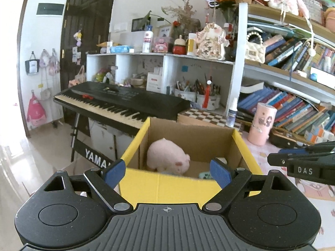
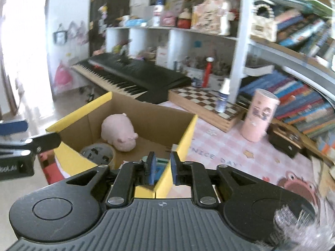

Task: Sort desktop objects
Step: 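Withdraw both open tools from the yellow box back over the desk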

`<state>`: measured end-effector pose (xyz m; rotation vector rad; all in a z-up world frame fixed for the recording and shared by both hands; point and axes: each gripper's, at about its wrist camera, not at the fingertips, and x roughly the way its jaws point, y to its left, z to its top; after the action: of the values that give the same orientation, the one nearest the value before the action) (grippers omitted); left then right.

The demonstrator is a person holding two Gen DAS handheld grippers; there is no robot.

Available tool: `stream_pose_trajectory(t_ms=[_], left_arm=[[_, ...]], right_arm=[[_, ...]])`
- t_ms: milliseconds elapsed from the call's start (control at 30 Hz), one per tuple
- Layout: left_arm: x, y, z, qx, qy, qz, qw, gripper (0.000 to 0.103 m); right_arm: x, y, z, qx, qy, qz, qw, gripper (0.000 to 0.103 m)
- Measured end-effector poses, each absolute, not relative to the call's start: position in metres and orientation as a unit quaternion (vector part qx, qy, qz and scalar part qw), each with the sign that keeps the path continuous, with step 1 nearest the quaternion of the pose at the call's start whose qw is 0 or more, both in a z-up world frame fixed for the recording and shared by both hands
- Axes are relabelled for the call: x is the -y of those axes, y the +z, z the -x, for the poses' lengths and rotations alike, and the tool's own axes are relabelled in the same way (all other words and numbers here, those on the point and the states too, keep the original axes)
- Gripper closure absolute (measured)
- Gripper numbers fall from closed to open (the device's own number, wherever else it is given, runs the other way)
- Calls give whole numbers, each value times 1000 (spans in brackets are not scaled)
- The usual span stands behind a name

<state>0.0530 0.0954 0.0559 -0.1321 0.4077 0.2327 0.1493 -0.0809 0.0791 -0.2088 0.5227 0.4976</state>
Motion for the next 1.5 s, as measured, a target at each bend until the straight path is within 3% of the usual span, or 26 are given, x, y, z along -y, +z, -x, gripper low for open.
stream_pose_trajectory(t_ms=[500, 1000, 1400, 1500], left_arm=[[-74, 30, 0, -249, 64, 45, 965, 13], [-48, 17, 10, -281, 29, 29, 959, 12], [-29, 11, 11, -298, 18, 16, 954, 8], [-25, 10, 11, -300, 15, 15, 954, 7]], right_arm=[[129, 50, -55, -259, 123, 30, 958, 74], [163, 20, 2, -279, 22, -3, 960, 59], [178, 5, 21, -301, -6, -16, 954, 42], [181, 5, 23, -302, -11, -17, 953, 33]])
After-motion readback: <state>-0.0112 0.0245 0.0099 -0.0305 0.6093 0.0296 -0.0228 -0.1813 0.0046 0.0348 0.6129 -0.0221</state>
